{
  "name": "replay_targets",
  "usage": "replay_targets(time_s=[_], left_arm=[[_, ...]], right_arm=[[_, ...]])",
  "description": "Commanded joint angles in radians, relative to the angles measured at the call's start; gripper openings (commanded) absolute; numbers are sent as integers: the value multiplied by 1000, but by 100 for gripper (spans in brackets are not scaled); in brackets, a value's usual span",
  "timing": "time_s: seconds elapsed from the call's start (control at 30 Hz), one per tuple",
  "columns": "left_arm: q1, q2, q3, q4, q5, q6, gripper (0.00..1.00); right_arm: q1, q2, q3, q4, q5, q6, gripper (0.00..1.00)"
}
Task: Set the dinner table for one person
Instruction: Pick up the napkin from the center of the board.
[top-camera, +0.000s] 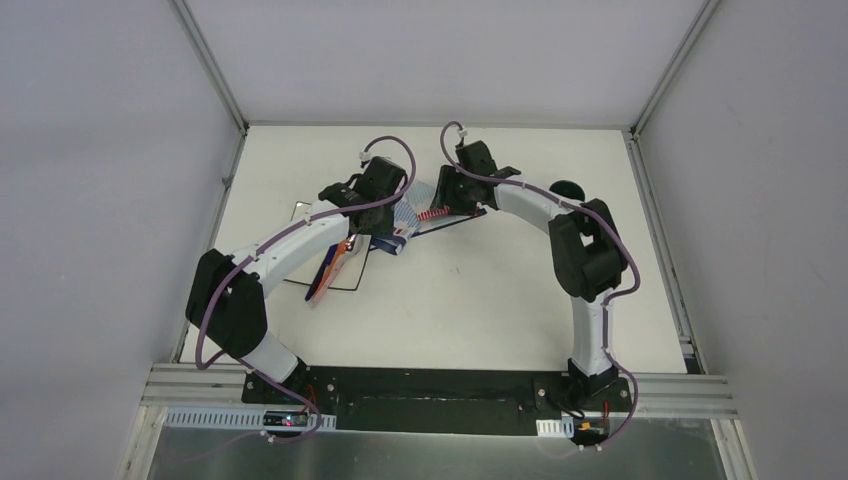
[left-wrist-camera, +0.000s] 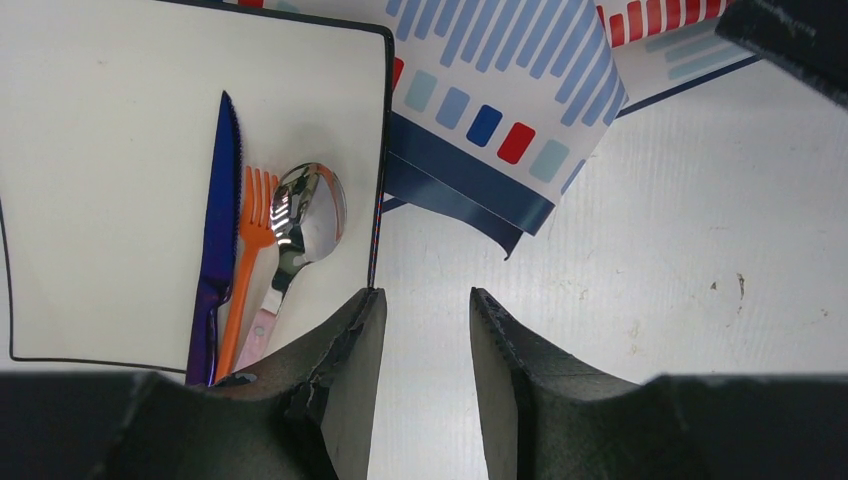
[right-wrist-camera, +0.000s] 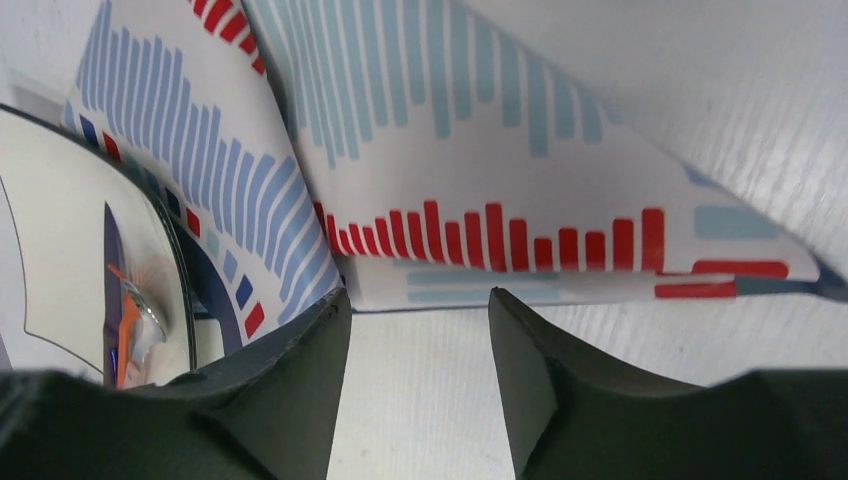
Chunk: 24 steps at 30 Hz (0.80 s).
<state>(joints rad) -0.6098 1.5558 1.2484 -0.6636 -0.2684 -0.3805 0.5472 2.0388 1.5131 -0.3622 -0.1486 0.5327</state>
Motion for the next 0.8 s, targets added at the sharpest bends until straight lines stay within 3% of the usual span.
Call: replay_targets(time_s=[0.0,0.23,0.4,0.77], left_arm=[[-9,-39,3,5,-42,13,38],[-9,-30,-9,6,-44,11,38],[-8,-32,-18,5,-57,12,38],[-10,-23,-8,5,-40,9,38]], right_arm=[[-23,45,105,29,-24,11,56],[-36,121,179,11,-40,18,57],[-35,102,128,24,-46,35,57],[-30,28,172,-176,417,-140,63]])
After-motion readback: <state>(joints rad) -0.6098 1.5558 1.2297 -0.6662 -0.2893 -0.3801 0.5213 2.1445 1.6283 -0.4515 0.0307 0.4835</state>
